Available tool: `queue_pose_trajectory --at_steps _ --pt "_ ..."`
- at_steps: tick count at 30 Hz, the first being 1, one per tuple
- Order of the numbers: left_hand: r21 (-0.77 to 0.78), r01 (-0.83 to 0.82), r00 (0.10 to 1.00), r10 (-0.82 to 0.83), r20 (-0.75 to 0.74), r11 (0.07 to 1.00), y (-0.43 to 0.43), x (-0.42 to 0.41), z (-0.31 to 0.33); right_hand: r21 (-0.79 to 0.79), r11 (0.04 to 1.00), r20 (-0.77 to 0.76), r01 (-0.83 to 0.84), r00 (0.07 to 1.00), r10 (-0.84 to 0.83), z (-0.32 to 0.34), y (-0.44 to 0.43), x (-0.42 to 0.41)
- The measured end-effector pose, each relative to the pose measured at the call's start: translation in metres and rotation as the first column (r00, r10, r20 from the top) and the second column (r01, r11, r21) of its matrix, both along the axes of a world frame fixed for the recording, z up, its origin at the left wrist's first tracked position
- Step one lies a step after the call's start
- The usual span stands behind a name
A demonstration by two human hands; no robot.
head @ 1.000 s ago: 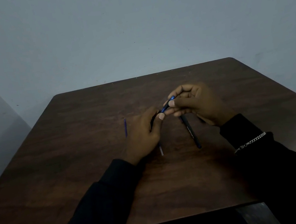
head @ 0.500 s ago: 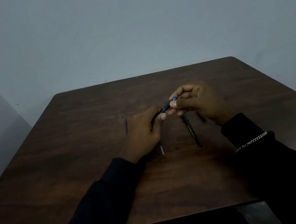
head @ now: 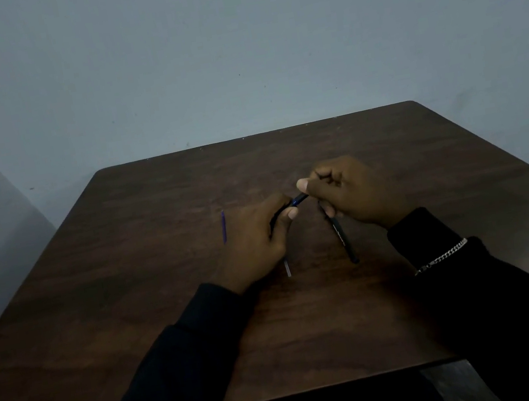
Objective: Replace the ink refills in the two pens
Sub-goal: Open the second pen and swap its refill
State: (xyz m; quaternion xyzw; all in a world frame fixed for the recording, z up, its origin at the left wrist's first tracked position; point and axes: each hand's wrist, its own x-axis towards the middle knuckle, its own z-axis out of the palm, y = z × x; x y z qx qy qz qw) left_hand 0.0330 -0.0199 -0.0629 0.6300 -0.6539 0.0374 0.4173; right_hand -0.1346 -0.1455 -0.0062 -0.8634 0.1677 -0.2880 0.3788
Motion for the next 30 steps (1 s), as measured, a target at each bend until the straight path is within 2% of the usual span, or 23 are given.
queue_pose_trajectory --at_steps 7,13,15,18,21,24,26,28,30 --pt "-0.012 -0.006 1.000 0.005 -0.018 1.000 0.0006 -0.0025 0.0025 -0.048 0.997 -0.010 0.061 0.998 -0.062 -0.0030 0.0008 0.0031" --pt "-0.043 -0.033 0.999 0.032 -0.028 0.999 0.0031 -0.0046 0.0078 0.153 0.987 0.062 -0.043 0.997 0.034 -0.0026 -0.0037 0.0026" --pt "-0.027 -0.033 0.999 0.032 -0.029 0.999 0.0027 -0.0041 0.0064 0.175 0.981 0.072 -0.078 0.995 0.066 -0.0042 -0.0050 0.0031" --pt "-0.011 -0.031 1.000 0.031 -0.006 0.999 0.0015 -0.0015 0.0028 0.110 0.993 0.034 -0.038 0.999 0.034 -0.0030 -0.0027 0.0025" --pt "-0.008 -0.007 1.000 0.007 -0.020 1.000 0.0028 -0.0027 0.0025 -0.084 0.996 -0.016 0.018 1.000 -0.020 -0.0023 0.0005 0.0025" --pt "0.004 -0.015 1.000 0.015 -0.024 1.000 0.0024 -0.0028 0.0029 -0.124 0.991 -0.009 0.045 0.999 -0.047 -0.0019 0.0024 0.0026" --pt "-0.013 -0.019 0.999 0.018 -0.028 1.000 0.0016 -0.0034 0.0041 -0.057 0.997 0.011 0.049 0.999 -0.049 -0.0020 0.0004 0.0024" --pt "-0.033 -0.029 0.999 0.028 -0.035 0.999 0.0020 -0.0039 0.0057 0.100 0.995 0.037 -0.008 0.999 0.004 -0.0023 -0.0030 0.0025" --pt "-0.024 -0.037 0.999 0.037 -0.025 0.999 0.0023 -0.0041 0.0060 0.137 0.989 0.042 -0.058 0.998 0.053 -0.0039 -0.0066 0.0026"
